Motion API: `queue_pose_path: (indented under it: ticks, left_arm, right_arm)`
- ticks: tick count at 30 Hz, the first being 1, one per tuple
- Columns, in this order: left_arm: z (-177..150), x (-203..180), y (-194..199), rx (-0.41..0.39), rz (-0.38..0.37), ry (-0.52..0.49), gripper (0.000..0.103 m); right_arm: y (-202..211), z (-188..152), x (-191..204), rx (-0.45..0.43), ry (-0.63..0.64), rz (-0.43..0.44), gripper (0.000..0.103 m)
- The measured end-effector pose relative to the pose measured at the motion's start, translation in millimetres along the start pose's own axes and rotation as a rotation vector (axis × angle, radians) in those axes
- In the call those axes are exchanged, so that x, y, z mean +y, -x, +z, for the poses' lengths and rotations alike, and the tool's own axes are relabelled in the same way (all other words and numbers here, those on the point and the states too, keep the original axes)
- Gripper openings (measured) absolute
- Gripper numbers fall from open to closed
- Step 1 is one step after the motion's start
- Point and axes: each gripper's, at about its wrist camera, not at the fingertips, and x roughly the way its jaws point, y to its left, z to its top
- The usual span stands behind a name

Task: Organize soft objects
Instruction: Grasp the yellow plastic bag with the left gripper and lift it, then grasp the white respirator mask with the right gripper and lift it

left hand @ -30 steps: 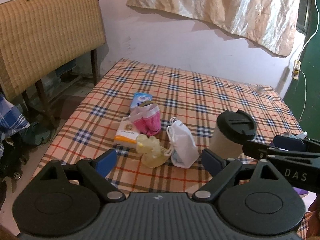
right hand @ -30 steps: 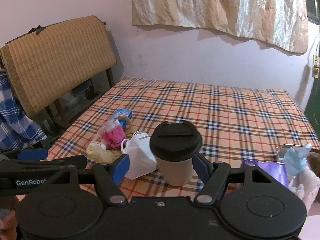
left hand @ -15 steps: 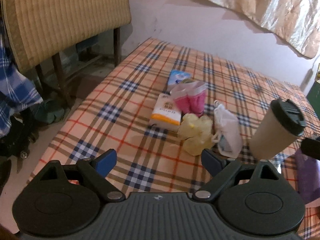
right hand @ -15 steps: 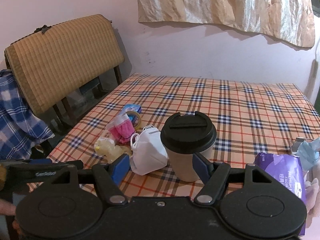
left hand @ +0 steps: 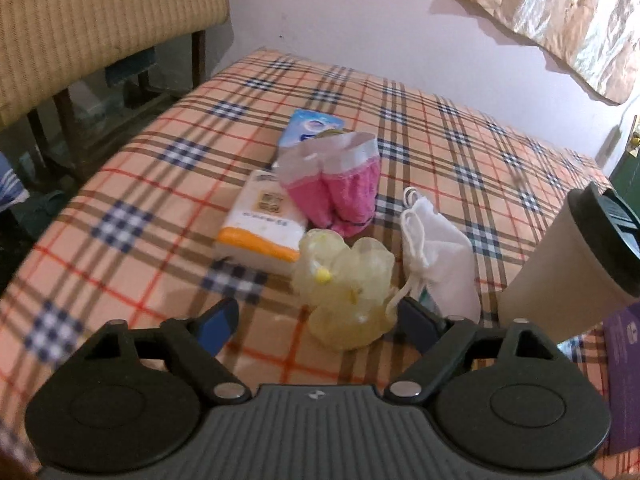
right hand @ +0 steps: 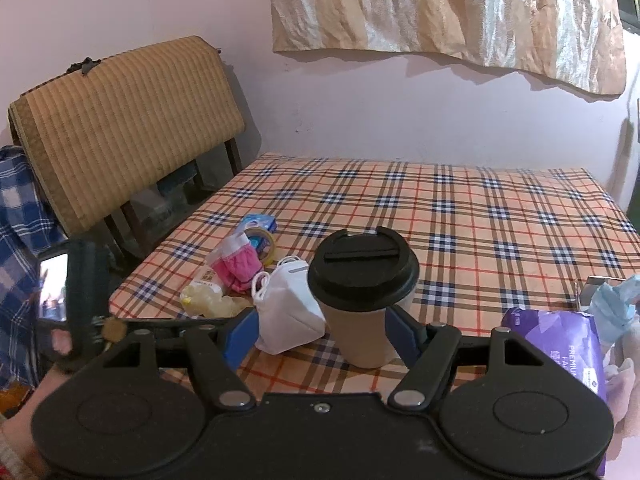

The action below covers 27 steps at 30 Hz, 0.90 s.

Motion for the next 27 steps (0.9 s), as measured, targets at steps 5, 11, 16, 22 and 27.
queue_pose_path:
  ticks: [5, 11, 16, 22, 27]
  left_arm:
    - [1, 12, -3, 0.018, -0.074, 0.082, 0.036]
    - [-11, 23, 32, -0.037, -0.074, 0.056, 0.018]
    - [-19, 40, 62, -0.082, -0.039, 0.054, 0.017]
    - [-19, 63, 81, -0.102, -0.002, 0.07, 0.017]
    - [-21, 73, 84, -0.102, -0.008, 0.087, 0.017]
  right_arm:
    - [-3, -2, 2, 0.008, 0.003, 0.003, 0.082]
    - [-11, -3, 14, 0.024, 0.008, 0.031, 0.082]
    - [-25, -1, 37, 0.044, 0.039, 0.065, 0.082]
    - [-60, 3, 70, 0.077, 0.067, 0.067, 0.082]
    - [-103, 5, 96, 0.118, 0.114, -0.045, 0.082]
